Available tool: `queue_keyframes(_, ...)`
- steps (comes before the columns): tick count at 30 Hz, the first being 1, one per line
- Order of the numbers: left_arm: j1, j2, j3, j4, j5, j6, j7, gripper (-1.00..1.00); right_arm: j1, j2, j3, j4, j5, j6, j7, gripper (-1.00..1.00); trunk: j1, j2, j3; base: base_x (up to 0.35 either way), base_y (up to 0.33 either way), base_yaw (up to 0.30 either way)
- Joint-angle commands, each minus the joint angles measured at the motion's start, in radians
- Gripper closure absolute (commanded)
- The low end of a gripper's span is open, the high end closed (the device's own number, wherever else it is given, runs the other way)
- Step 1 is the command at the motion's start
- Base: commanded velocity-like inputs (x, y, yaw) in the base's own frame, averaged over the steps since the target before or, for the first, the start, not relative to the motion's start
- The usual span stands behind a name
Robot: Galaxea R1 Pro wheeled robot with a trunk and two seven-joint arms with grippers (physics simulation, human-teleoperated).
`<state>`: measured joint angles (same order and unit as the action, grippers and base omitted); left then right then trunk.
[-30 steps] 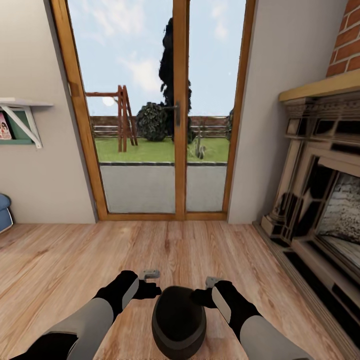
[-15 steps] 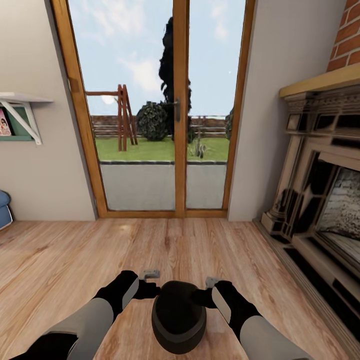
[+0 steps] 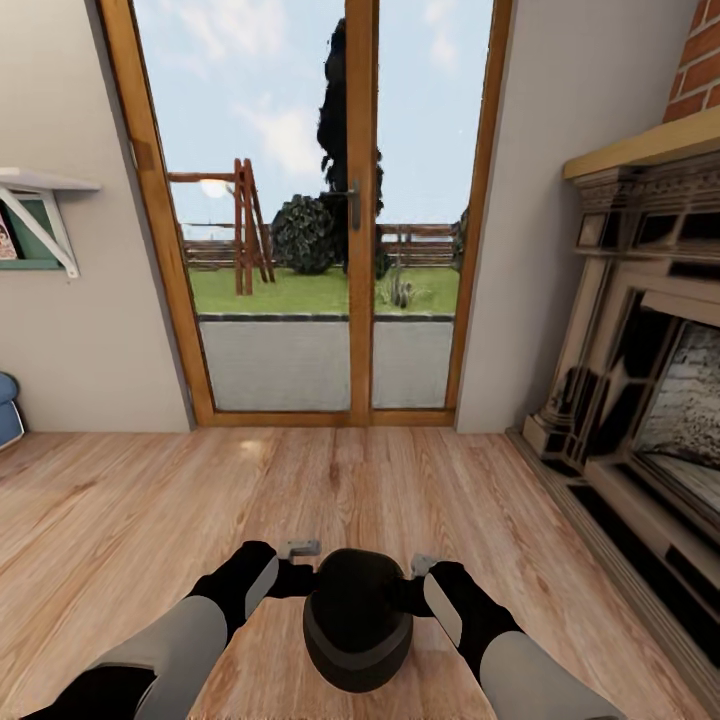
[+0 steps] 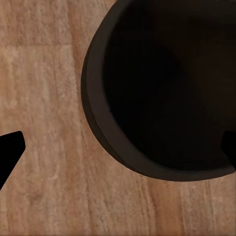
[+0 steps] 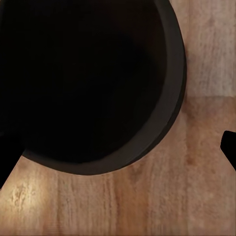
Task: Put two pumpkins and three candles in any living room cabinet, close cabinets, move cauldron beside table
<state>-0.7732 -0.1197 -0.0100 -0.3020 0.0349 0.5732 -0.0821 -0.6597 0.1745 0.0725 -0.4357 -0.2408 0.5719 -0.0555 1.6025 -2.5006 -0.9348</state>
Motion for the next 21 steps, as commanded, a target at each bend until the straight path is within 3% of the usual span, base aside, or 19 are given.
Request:
queue_keyframes(1, 0.000, 0.000, -0.001, -0.001, 0.003, 0.004, -0.001, -1.00, -0.001, 0.000, 0.003, -0.002, -0.008, 0.004, -0.006, -1.00, 0.000, -0.001, -0.005, 0.000, 0.000, 0.000)
queue_keyframes(21, 0.000, 0.000, -0.003, 0.000, 0.002, -0.004, -0.001, -1.00, -0.001, 0.000, 0.003, -0.002, -0.009, 0.004, -0.006, -1.00, 0.009, -0.005, -0.082, 0.000, 0.000, 0.000)
